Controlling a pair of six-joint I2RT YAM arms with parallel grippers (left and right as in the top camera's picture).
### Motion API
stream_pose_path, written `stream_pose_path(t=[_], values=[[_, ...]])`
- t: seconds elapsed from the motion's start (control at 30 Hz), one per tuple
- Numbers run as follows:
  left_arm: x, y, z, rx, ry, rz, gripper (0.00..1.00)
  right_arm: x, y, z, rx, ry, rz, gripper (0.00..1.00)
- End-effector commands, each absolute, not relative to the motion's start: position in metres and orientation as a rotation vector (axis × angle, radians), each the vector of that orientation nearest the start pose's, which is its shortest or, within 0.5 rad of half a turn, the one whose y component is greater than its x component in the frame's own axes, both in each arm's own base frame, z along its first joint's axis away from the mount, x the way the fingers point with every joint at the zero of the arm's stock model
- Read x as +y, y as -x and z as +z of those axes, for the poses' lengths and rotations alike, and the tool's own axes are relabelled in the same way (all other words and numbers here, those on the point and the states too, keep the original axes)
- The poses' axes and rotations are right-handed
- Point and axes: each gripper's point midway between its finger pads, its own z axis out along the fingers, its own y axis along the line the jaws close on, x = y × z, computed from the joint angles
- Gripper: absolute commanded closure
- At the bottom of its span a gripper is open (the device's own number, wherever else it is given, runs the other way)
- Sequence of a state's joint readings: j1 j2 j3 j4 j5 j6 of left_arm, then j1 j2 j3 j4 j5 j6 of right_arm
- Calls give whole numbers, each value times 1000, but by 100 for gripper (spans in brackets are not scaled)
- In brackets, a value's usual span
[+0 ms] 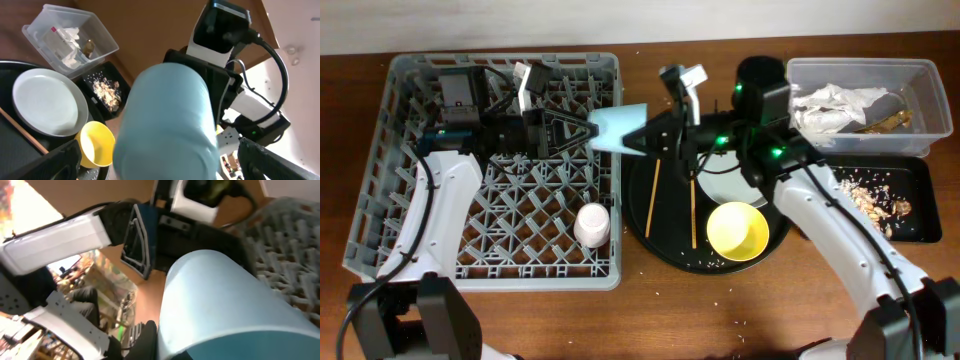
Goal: Sort waste into correct bins and load items into the dishwasher rack
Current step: 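Place the blue cup upside down in the rack with the left gripper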
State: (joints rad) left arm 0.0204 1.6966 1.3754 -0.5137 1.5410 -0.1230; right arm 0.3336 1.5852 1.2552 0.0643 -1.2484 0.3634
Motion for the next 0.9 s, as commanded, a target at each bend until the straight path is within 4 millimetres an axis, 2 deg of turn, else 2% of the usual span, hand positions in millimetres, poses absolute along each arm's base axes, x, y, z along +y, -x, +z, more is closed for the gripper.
stream_pose_path(t=[0.0,0.07,0.13,0.17,0.47,0.5,0.57,0.73,0.87], values=[[-163,-358,301,1854,-585,-1844,2,299,-315,316,1678,994,1646,96],[-163,-358,301,1854,-584,-1844,10,301,-317,315,1656,1007,1640,96],[-163,-357,301,1859,-579,-1849,11,303,-318,313,1636,1025,1650,96],[-163,-357,301,1862,-574,-1852,16,303,-320,311,1640,1022,1654,96],[-163,-356,300,1877,-554,-1868,18,306,-329,316,1581,1025,1615,96],[-163,-356,300,1877,-553,-1868,19,306,-330,315,1583,1024,1616,96],[-163,-355,299,1879,-550,-1870,28,307,-331,312,1590,1022,1620,96],[-163,-355,299,1878,-552,-1869,34,307,-329,312,1597,1025,1637,96],[-162,-359,295,1902,-538,-1836,38,307,-335,311,1626,978,1623,86]])
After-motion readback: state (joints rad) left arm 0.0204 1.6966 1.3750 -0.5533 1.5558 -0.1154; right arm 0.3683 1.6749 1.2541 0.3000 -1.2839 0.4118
